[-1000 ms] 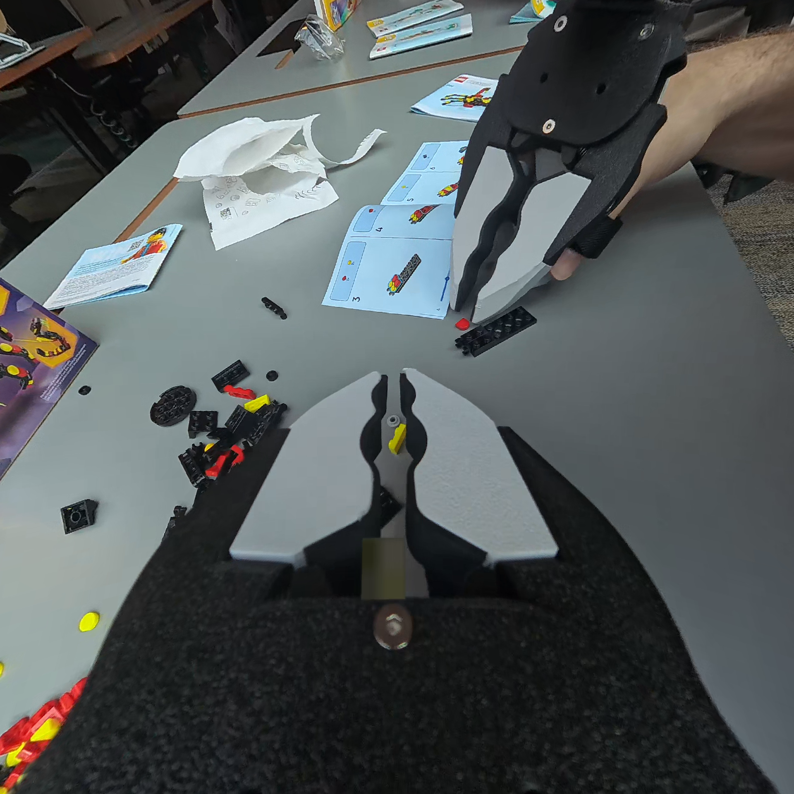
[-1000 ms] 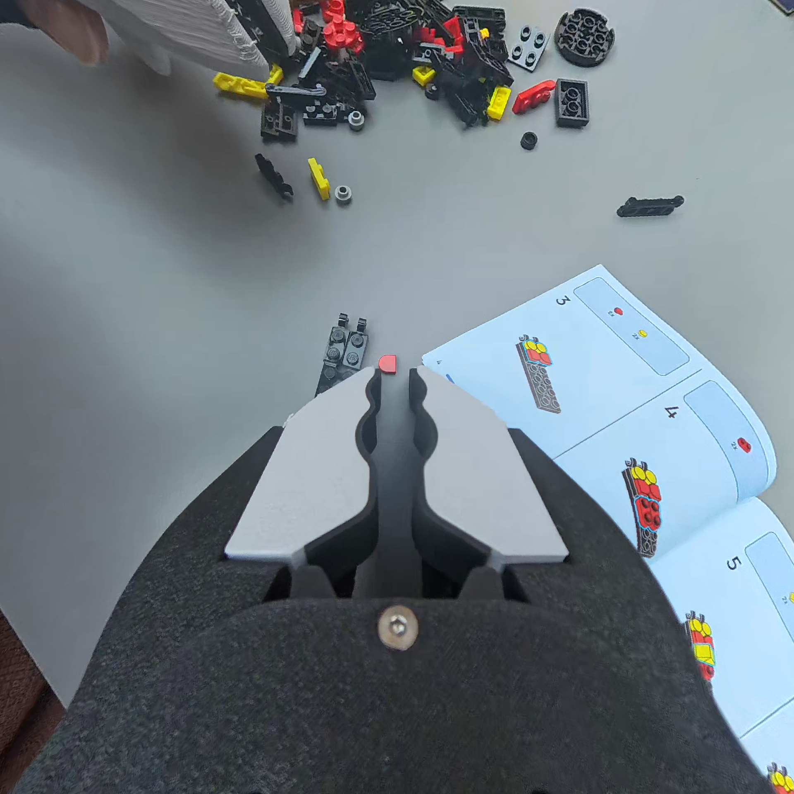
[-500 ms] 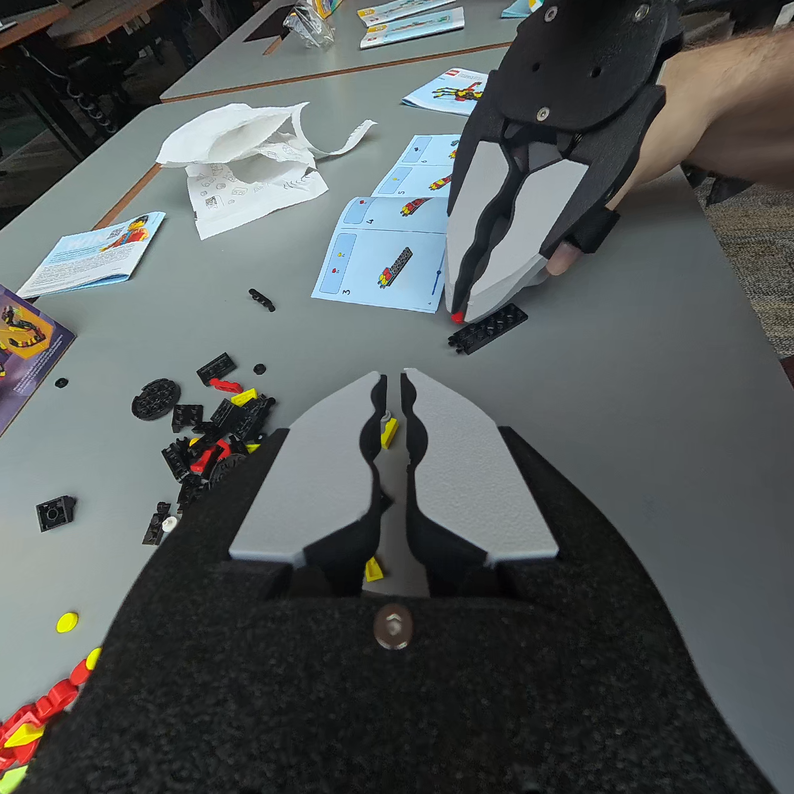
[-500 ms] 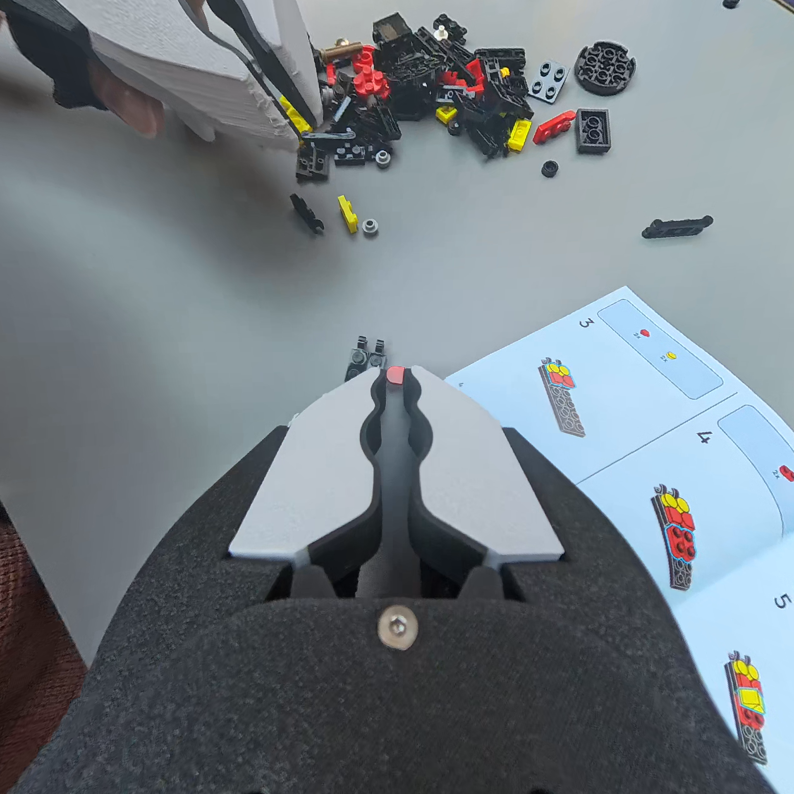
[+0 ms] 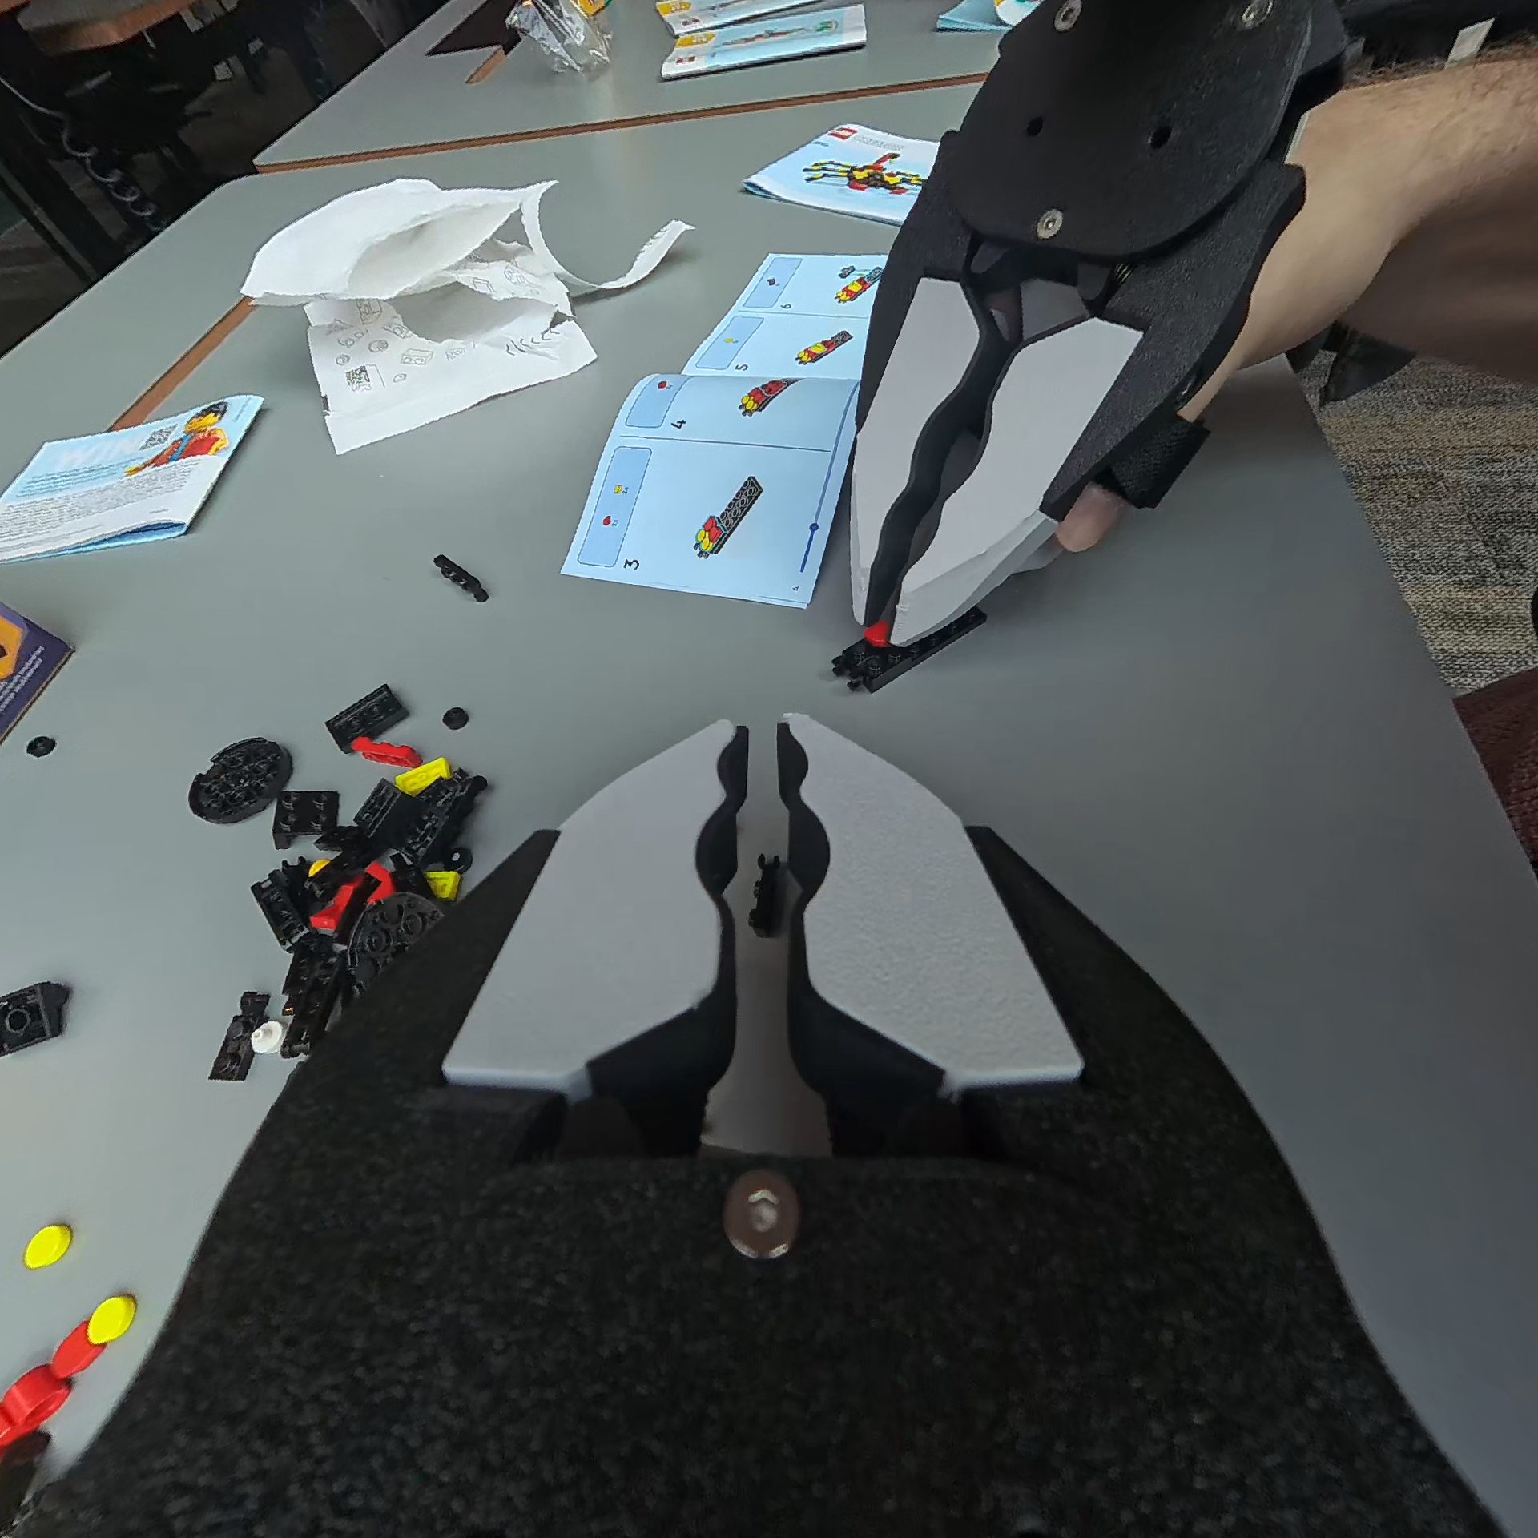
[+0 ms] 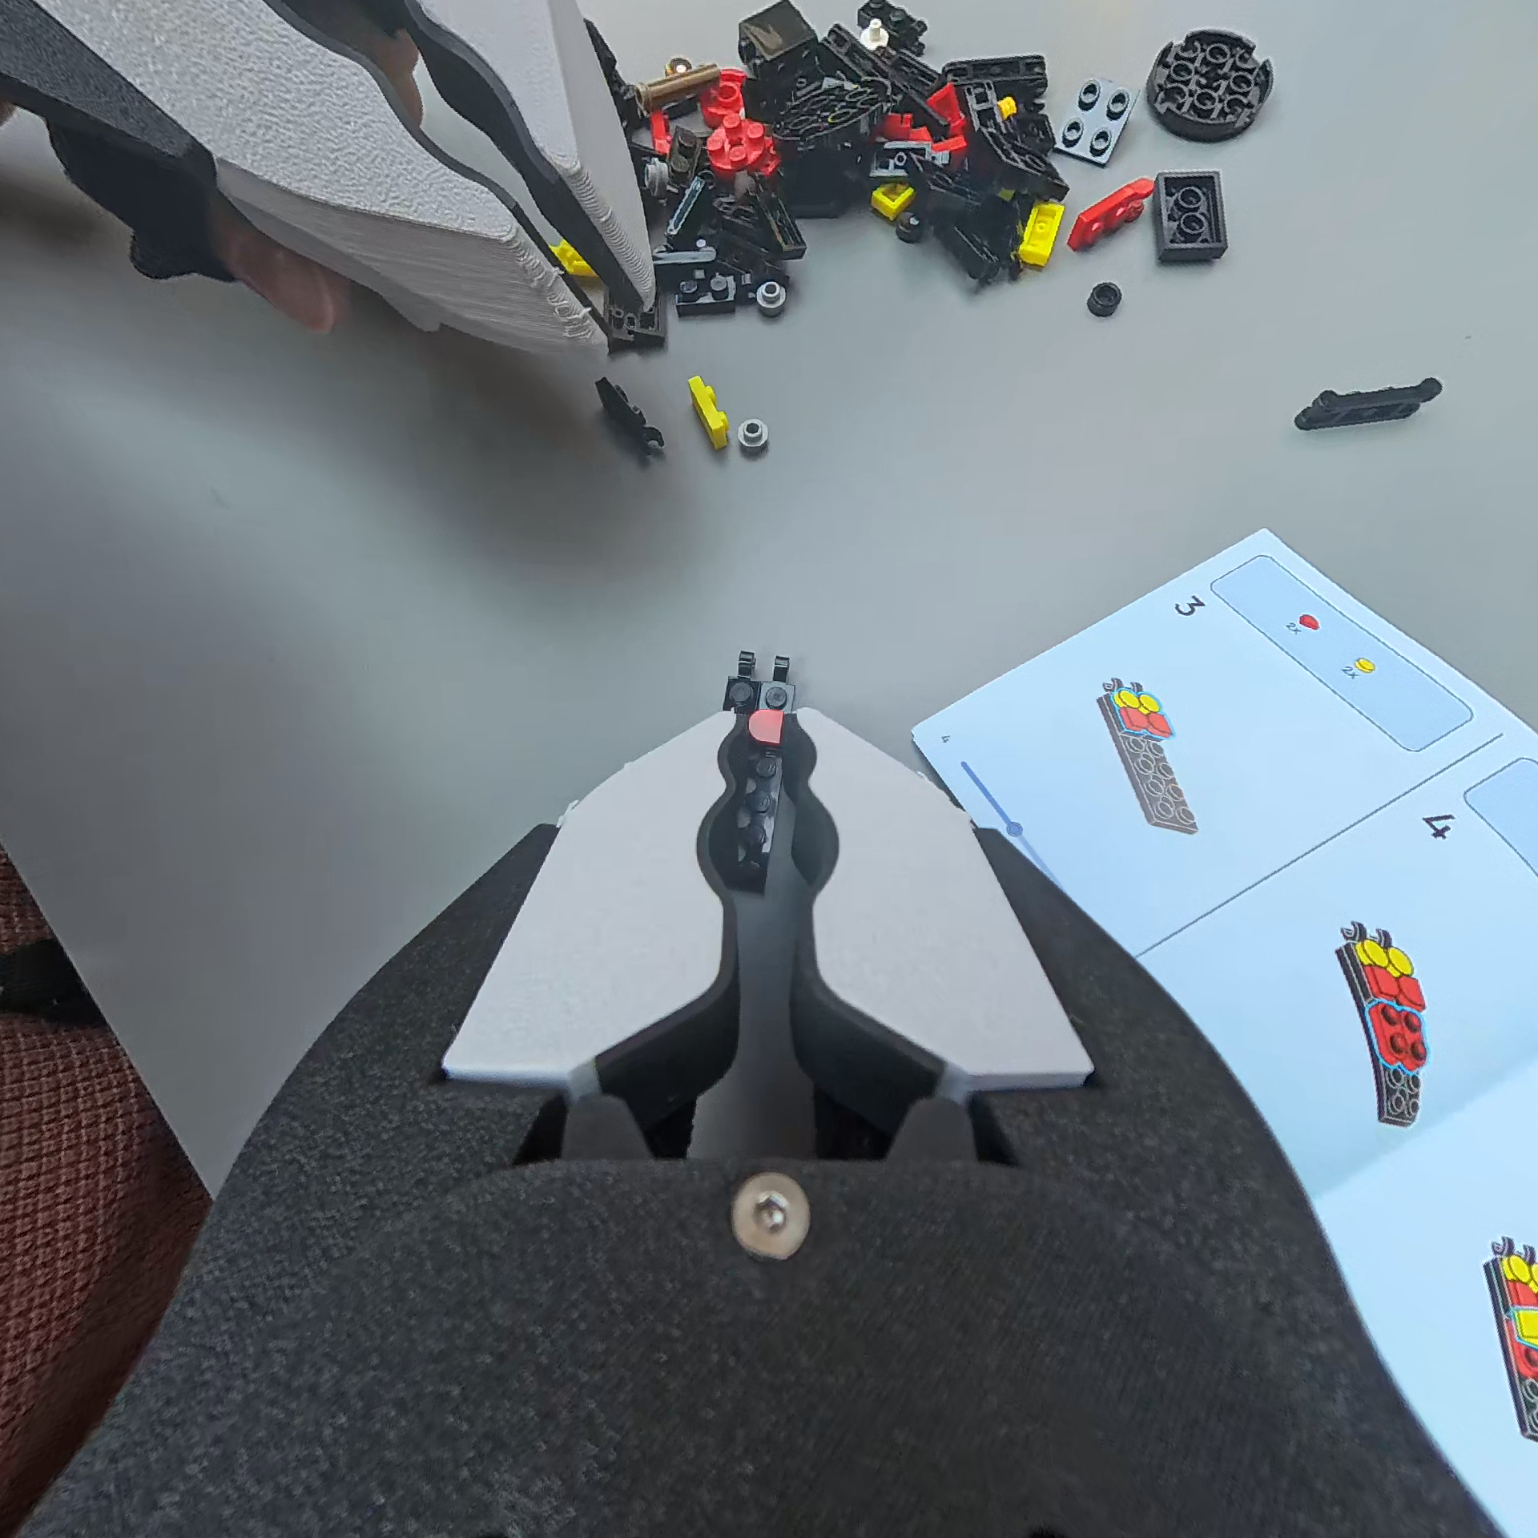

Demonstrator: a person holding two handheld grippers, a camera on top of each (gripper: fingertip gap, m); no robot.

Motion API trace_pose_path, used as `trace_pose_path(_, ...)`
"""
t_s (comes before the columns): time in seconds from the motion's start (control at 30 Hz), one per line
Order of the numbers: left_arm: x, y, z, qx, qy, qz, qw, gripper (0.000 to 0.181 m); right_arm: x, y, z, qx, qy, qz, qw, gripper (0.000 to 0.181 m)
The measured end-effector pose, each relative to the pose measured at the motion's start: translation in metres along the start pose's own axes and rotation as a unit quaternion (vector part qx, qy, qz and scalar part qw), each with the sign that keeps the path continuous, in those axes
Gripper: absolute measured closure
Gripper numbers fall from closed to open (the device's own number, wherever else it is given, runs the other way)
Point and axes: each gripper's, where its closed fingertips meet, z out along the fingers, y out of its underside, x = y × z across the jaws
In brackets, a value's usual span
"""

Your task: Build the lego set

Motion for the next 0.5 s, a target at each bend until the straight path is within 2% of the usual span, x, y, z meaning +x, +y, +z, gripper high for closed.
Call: trace_pose_path(0.5, 0.0028, -0.0046, -0.0016, 0.008, 0.017, -0.012, 1.0, 0.174, -0.0015, 0.0018, 0.0017, -0.004, -0.006, 0.001, 1.0, 0.173)
